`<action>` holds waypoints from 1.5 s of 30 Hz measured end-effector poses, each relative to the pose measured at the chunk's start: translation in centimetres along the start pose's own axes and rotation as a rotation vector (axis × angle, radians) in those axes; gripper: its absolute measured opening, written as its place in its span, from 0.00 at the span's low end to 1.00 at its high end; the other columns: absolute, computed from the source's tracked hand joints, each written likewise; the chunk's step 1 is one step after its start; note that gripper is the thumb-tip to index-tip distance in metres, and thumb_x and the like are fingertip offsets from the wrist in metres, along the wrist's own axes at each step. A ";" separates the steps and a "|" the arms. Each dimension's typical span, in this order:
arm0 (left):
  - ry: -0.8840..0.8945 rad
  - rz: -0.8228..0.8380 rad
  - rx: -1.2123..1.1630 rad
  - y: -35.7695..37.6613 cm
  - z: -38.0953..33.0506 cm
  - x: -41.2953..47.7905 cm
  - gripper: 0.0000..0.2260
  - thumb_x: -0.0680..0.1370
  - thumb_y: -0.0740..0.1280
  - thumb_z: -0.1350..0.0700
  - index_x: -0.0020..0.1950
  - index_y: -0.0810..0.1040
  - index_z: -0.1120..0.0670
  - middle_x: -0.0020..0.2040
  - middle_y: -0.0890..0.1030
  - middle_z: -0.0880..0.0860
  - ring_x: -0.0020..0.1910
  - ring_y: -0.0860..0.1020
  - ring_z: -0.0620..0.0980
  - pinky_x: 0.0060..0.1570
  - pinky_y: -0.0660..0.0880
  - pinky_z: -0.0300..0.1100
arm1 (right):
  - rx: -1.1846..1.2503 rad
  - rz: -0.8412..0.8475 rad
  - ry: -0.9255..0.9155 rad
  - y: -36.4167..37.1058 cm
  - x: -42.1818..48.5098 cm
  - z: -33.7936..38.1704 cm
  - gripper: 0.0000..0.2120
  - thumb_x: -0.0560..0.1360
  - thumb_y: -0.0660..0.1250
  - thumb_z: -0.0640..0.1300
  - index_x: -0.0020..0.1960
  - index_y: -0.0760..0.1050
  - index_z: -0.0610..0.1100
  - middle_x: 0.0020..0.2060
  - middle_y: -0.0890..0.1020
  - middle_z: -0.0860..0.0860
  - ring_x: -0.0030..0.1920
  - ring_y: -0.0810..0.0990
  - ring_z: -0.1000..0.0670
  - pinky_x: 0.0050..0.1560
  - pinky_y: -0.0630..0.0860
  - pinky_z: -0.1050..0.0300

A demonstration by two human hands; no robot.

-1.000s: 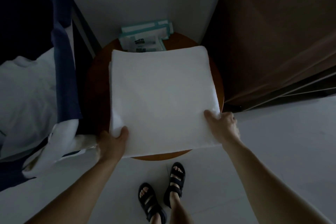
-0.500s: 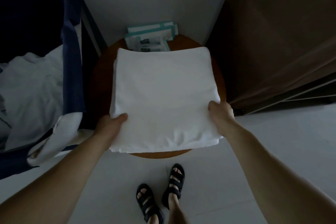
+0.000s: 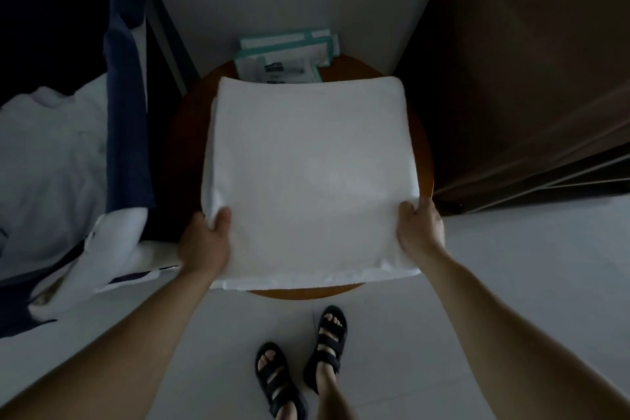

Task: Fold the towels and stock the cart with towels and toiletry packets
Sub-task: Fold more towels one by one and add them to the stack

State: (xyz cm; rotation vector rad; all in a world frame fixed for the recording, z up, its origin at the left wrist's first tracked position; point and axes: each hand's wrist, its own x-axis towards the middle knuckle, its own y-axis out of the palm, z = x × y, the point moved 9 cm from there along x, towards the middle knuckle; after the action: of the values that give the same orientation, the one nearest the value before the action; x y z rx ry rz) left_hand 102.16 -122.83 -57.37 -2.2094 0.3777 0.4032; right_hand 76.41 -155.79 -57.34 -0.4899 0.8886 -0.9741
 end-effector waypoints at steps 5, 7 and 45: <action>0.011 -0.070 0.021 -0.6 0.1 -0.4 0.22 0.83 0.57 0.44 0.58 0.72 0.65 0.55 0.78 0.67 0.53 0.78 0.65 0.52 0.73 0.52 | 0.031 -0.055 -0.119 -1.0 0.0 1.1 0.21 0.81 0.54 0.61 0.59 0.72 0.46 0.47 0.76 0.48 0.45 0.73 0.45 0.46 0.68 0.51; -0.039 -0.084 0.014 -0.4 0.6 -0.9 0.22 0.82 0.60 0.45 0.61 0.70 0.64 0.57 0.77 0.67 0.55 0.77 0.66 0.54 0.74 0.54 | 0.010 -0.036 -0.089 -0.8 -0.3 0.8 0.21 0.82 0.54 0.61 0.61 0.71 0.46 0.50 0.78 0.45 0.46 0.74 0.43 0.47 0.68 0.51; 0.506 -0.137 0.712 -15.7 -17.5 2.4 0.34 0.79 0.47 0.34 0.81 0.44 0.46 0.82 0.46 0.51 0.80 0.43 0.58 0.76 0.45 0.62 | -0.656 0.127 -0.990 6.3 -10.6 30.5 0.34 0.74 0.32 0.75 0.71 0.20 0.64 0.74 0.25 0.55 0.75 0.24 0.49 0.74 0.33 0.36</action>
State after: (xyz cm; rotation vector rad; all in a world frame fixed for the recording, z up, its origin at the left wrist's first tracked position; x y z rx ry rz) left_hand 113.38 -127.41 -37.03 -1.5901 0.5340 -0.3396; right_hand 101.88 -144.16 -40.07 -1.3112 0.2900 -0.2022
